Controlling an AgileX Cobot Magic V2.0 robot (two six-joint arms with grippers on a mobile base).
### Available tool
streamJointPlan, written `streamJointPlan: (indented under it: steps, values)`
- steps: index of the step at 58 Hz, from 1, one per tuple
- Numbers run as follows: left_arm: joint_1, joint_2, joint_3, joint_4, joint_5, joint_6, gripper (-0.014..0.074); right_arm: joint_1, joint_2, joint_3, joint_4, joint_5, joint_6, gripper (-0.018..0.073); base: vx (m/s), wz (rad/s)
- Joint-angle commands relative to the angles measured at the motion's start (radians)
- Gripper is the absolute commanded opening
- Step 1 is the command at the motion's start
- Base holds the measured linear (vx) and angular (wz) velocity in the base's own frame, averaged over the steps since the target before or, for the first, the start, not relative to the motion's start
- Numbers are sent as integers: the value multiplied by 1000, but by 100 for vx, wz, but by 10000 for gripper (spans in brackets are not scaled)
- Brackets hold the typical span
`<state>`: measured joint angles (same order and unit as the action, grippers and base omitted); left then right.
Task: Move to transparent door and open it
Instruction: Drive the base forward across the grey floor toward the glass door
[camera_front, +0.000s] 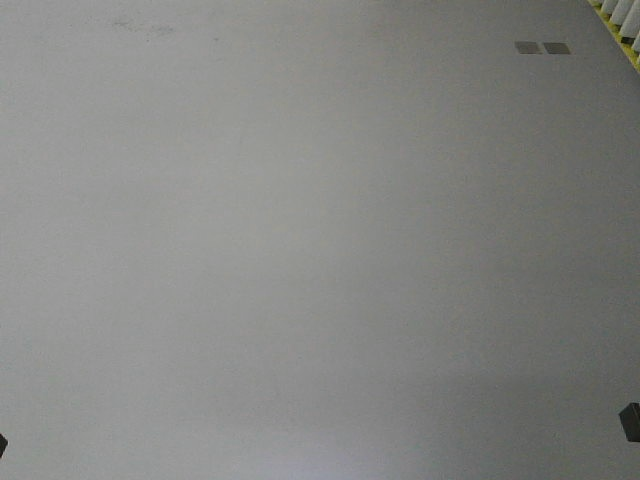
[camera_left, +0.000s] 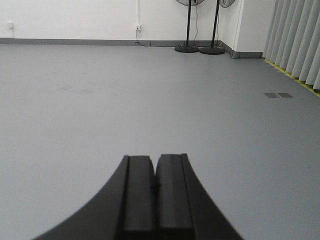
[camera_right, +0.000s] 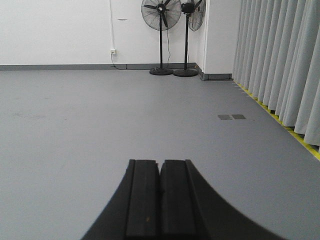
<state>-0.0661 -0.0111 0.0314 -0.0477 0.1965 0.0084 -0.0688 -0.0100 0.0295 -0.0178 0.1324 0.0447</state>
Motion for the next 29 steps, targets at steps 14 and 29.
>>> streamJointPlan:
  steps: [14,29]
  values:
    - [1,-15,15,-3,-81,-8,-3,-4,-15,4,-3,-84,0,-9,0,0]
    - [1,-15,15,-3,-81,-8,-3,-4,-15,4,-3,-84,0,-9,0,0]
